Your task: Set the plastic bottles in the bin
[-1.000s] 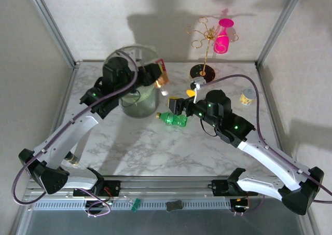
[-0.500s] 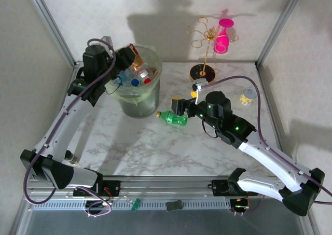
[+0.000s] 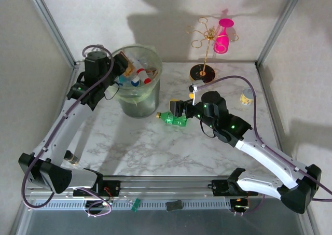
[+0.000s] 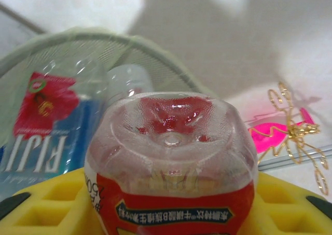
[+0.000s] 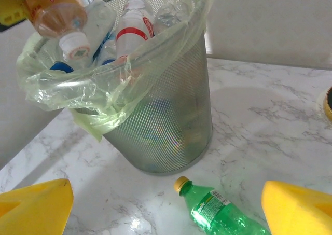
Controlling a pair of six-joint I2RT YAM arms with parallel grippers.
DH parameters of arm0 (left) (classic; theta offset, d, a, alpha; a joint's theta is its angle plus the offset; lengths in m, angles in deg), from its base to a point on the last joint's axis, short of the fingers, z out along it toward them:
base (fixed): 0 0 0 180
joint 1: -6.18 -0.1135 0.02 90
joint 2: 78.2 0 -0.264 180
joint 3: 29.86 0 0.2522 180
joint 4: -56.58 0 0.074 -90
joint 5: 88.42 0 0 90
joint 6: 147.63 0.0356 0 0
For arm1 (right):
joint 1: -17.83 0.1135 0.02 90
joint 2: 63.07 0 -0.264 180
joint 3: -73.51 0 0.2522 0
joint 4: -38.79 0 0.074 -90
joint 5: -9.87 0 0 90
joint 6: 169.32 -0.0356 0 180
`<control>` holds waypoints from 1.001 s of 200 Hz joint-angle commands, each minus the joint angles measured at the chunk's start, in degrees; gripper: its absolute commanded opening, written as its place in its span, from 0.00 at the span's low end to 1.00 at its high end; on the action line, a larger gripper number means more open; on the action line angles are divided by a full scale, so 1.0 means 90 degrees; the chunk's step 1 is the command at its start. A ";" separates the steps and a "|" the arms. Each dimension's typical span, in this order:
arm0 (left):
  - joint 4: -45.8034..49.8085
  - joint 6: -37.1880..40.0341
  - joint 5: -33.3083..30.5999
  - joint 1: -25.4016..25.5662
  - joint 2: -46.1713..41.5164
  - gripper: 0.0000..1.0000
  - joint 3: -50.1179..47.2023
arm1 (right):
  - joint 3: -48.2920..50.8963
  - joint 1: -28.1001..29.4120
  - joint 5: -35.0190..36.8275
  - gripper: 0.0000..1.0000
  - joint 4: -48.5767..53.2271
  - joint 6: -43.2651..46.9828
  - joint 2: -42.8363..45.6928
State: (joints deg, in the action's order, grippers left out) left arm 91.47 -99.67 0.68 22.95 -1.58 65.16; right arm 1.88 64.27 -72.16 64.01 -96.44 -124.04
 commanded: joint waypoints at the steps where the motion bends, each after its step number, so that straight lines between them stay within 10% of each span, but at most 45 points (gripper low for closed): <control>1: 0.0387 -0.0654 -0.0316 0.0007 -0.0346 0.42 -0.0368 | 0.0092 0.0045 0.0185 0.94 0.0011 0.0098 -0.0047; 92: 0.0692 0.0166 -0.1473 0.0201 -0.0771 0.86 -0.0246 | 0.0114 0.0046 0.0135 0.94 -0.0122 0.0106 -0.0276; 200: -0.0256 0.1419 -0.0690 0.0321 -0.0456 0.51 0.0111 | 0.0161 0.0035 -0.0055 0.89 0.0026 0.0076 -0.1018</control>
State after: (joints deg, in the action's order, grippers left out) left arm 92.08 -90.38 -8.64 25.23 -7.89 63.01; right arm 2.43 64.27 -72.25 63.99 -96.44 -131.56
